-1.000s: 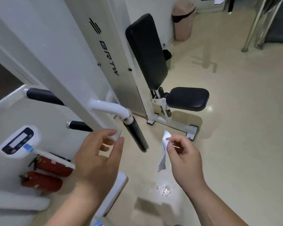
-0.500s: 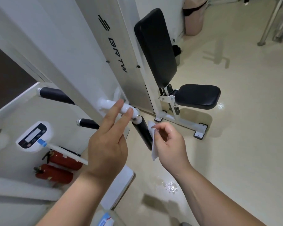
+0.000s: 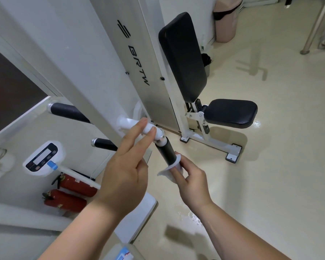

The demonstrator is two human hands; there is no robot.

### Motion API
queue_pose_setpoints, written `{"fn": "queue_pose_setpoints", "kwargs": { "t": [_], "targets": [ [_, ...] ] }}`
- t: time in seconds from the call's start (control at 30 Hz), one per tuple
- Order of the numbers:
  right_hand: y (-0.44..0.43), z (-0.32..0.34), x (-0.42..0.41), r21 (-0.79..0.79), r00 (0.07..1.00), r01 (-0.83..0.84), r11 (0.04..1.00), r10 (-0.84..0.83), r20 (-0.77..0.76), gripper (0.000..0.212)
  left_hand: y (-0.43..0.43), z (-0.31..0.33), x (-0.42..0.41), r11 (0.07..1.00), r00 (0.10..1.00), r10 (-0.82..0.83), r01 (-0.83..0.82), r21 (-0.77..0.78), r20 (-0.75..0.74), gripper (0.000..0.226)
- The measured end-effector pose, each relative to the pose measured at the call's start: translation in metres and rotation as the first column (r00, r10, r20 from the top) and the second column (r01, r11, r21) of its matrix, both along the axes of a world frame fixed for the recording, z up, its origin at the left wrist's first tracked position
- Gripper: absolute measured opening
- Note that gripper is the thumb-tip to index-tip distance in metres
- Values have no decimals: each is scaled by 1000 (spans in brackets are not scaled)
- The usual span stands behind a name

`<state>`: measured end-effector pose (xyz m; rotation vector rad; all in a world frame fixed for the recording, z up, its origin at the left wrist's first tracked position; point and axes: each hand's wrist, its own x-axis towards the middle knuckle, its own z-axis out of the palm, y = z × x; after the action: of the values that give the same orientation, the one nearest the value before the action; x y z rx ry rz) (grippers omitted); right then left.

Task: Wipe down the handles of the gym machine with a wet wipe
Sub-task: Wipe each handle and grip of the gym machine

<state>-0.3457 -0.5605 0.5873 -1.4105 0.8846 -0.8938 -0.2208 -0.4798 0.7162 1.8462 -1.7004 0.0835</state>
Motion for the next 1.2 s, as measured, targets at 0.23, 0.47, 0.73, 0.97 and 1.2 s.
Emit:
{"fn": "queue_pose_setpoints", "kwargs": {
  "t": [0.23, 0.47, 0.73, 0.97, 1.2],
  "targets": [
    [-10, 48, 10, -231, 997, 32, 972, -15, 74, 28, 0, 2, -2, 1000, 1000, -18, 17, -8, -9, 76],
    [-3, -20, -3, -94, 992, -73, 993, 63, -112, 20, 0, 1, -5, 1000, 998, 30, -30, 9, -47, 75],
    [-14, 48, 7, -308, 999, -8, 951, 22, 43, 29, 1, 2, -10, 999, 997, 36, -34, 25, -67, 78],
    [-10, -19, -9, -155, 975, -181, 971, 157, -157, 19, 4, 3, -11, 998, 995, 53, -50, 42, -80, 79],
    [-28, 50, -2, -379, 992, -123, 917, 129, -9, 26, 1, 0, -15, 999, 996, 50, -48, 21, -74, 81]
  ]
}}
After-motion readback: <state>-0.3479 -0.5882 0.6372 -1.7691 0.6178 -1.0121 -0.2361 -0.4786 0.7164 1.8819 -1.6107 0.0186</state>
